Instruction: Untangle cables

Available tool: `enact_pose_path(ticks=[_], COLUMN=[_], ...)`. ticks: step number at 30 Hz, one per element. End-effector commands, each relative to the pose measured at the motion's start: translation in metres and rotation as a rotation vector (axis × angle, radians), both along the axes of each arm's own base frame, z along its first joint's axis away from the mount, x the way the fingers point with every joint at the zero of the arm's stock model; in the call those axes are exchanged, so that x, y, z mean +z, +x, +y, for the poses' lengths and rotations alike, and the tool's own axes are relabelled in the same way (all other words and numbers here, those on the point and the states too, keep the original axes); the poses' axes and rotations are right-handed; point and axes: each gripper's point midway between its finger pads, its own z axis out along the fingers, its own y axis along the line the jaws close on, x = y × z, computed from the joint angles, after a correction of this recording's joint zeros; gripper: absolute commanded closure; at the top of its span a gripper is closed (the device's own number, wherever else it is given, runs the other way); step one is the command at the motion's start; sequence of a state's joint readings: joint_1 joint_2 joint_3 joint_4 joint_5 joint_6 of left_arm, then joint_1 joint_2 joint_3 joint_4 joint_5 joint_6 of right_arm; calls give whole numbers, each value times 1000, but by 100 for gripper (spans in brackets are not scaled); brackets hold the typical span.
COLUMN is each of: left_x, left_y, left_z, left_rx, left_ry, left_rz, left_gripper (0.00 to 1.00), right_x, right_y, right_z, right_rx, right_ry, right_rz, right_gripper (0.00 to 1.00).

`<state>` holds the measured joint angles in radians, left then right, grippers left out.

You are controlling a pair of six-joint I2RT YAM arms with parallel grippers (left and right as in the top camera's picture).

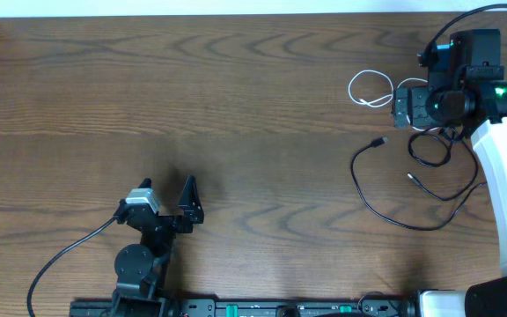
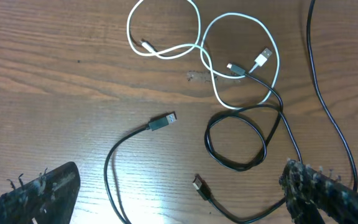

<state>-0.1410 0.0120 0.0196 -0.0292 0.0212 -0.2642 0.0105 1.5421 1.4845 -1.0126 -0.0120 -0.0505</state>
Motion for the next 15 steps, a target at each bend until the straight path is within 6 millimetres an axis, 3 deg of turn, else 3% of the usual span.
enact_pose_path(ticks=[1, 15], left_x=[-19, -21], left_y=[-1, -1], left_z=[3, 3], left_rx=[16, 16], left_ry=[24, 25], left_rz=[60, 69], left_gripper=[2, 2], right_x=[0, 0], right_y=[-1, -1], right_z=[2, 2], right_rx=[-5, -4], right_ry=[11, 11], right_rz=[2, 1], right_gripper=[1, 1])
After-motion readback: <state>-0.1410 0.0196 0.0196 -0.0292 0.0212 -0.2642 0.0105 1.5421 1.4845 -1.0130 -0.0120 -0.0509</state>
